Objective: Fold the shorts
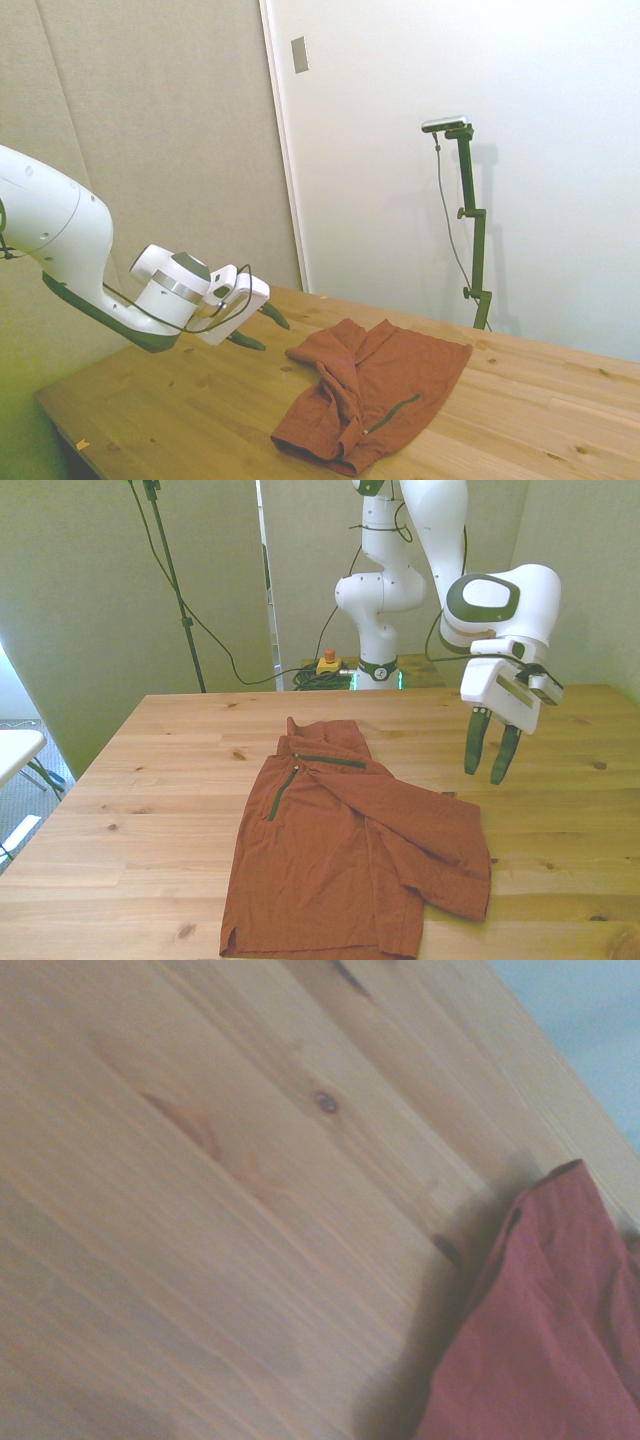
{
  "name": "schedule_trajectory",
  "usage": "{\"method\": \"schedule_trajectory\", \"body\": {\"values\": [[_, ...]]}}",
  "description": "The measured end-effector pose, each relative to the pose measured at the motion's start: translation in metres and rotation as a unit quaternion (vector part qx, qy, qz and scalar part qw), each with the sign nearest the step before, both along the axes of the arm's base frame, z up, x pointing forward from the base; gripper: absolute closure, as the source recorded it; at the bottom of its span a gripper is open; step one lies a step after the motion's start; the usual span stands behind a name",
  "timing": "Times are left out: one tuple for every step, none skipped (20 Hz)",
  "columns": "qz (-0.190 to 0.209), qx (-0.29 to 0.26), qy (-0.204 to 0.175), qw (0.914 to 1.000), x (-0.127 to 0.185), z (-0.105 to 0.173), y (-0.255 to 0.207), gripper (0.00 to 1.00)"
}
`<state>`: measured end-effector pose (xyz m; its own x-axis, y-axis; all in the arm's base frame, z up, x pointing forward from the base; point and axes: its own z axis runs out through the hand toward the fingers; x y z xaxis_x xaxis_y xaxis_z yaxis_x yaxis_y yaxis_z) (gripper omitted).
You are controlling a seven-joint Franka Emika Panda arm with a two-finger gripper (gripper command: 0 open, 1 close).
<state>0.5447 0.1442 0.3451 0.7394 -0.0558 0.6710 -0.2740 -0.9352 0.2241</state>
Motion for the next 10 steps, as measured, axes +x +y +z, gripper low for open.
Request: {"method": "schedule_trajectory", "body": {"values": [[0.001,-0.003,0.001,1.0000,0.0005,-0.0030,0.0008,0.00],[0.000,-0.005,0.002,1.0000,0.0014,-0.0046,0.0002,0.00],[-0.002,-0.005,0.003,1.0000,0.0022,-0.0057,-0.0013,0.00],[-0.003,-0.006,0.003,1.0000,0.0022,-0.0064,-0.0021,0.00],[-0.003,-0.006,0.004,1.0000,0.0019,-0.0069,-0.0021,0.00],[-0.003,-0.007,0.005,1.0000,0.0012,-0.0078,-0.0019,0.00],[-0.003,-0.007,0.006,1.0000,0.0006,-0.0085,-0.0015,0.00],[-0.004,-0.006,0.006,1.0000,0.0000,-0.0091,-0.0011,0.00],[-0.005,-0.004,0.006,1.0000,-0.0008,-0.0101,-0.0007,0.00],[-0.007,-0.003,0.006,1.0000,-0.0014,-0.0110,-0.0004,0.00]]}}
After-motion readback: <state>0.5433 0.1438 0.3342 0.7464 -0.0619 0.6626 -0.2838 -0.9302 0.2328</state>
